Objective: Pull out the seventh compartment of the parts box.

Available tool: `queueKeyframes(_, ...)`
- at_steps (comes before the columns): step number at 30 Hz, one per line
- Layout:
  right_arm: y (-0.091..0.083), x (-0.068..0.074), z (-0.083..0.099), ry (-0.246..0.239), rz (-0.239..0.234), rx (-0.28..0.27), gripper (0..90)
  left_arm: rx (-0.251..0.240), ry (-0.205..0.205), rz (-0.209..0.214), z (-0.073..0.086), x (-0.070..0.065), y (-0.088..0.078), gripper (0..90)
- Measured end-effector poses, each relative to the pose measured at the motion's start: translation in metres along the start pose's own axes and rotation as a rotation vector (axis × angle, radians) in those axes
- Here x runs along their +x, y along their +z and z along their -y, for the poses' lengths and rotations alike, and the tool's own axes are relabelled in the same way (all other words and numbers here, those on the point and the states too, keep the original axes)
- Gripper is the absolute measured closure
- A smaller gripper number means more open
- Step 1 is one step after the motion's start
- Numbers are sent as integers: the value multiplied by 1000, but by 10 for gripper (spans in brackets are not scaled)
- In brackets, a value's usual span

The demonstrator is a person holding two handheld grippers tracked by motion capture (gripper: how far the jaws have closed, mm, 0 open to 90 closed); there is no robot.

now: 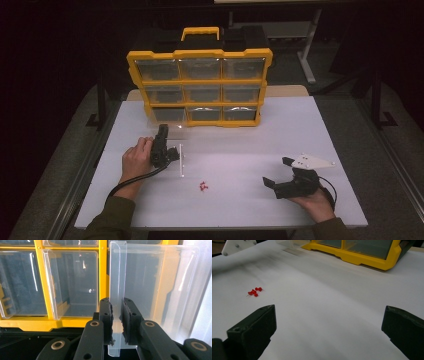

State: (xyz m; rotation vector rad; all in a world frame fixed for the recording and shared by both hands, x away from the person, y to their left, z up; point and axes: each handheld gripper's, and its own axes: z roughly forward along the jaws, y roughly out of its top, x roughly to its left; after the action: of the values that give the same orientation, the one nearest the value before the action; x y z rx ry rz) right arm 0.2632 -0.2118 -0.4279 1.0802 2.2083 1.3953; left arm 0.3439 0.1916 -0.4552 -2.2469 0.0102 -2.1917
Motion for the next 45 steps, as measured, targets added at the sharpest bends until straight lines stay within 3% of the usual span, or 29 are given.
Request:
queueKeyframes(20,0,1,0,0,0,1,0,-11,-17,17,2,1,-13,789)
queueKeyframes(26,0,1,0,-3,-1,3,0,-15,-45,19,3,0,-13,765)
queueKeyframes(36,0,0,1,-2,-2,1,0,-3,-76,-17,3,2,-15,494)
queueKeyframes(45,1,0,1,8,0,3,0,-11,-121,8,4,4,-27,400)
